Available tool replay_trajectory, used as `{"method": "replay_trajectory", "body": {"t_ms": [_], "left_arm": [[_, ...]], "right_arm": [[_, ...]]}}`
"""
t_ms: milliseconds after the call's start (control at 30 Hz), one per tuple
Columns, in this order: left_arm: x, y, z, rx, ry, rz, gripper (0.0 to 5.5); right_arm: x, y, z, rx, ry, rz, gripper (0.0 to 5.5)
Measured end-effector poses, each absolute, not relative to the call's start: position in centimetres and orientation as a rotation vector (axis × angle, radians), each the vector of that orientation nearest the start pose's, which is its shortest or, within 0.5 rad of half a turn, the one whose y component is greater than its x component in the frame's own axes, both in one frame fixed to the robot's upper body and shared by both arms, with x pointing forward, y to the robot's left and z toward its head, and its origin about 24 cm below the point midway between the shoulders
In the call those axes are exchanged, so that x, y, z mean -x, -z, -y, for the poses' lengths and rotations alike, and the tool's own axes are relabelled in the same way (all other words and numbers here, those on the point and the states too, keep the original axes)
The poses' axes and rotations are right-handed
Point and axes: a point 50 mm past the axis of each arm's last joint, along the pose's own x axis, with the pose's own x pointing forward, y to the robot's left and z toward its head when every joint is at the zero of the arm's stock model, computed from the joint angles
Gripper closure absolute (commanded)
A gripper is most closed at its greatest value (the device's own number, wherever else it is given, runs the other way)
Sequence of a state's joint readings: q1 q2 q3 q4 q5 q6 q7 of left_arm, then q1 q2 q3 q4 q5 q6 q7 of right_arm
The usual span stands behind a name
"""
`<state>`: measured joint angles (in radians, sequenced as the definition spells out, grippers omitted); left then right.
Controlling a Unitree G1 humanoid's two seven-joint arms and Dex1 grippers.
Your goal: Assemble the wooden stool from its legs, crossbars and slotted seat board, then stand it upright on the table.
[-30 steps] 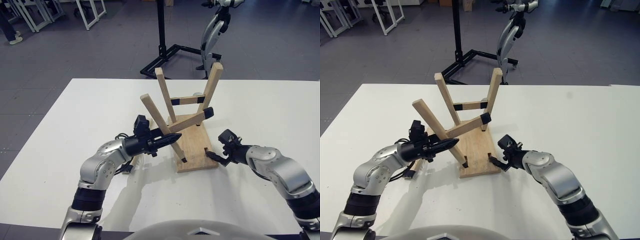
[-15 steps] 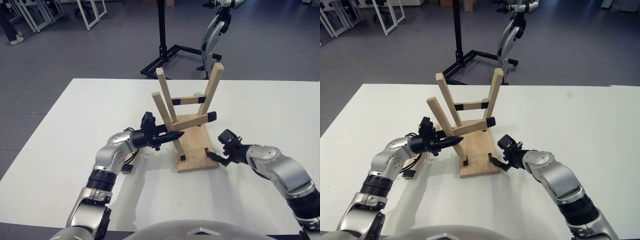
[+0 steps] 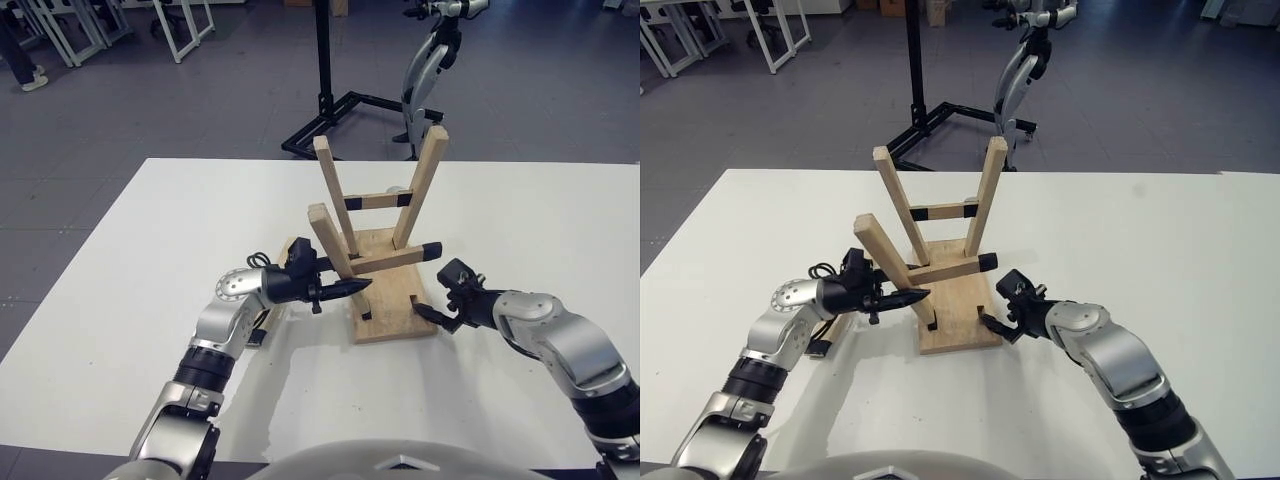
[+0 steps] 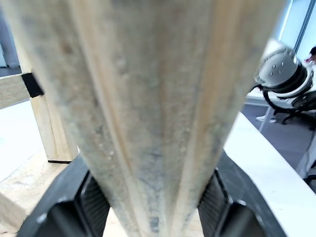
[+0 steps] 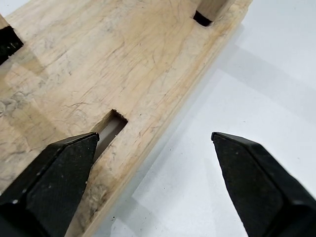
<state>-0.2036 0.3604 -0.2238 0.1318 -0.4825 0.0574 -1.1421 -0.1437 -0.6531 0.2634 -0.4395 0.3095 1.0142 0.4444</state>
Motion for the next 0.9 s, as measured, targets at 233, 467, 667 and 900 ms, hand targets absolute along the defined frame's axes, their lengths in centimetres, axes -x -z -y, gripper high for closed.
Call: {"method": "replay_trajectory", "body": {"t_ms": [233, 467, 667, 900], "left_arm": [[-23.7, -5.9, -11.7, 0.090, 1.331, 0.000, 3.45], [-23.6, -5.8, -11.7, 0.088, 1.323, 0.008, 3.45], [-22.7, -6.0, -11.4, -0.025, 1.335, 0.064, 3.45], [-22.3, -6.0, -10.9, -0.174, 1.375, 0.113, 3.45]], "right_arm": [[-23.1, -7.1, 17.1, 0.307, -0.647, -0.705, 1.29], [-24.0, -7.7, 19.1, 0.135, -0.565, -0.729, 1.29], [-25.2, -8.0, 22.2, 0.059, -0.387, -0.724, 1.29], [-25.9, -8.3, 22.6, 0.030, -0.322, -0.689, 1.29]]}}
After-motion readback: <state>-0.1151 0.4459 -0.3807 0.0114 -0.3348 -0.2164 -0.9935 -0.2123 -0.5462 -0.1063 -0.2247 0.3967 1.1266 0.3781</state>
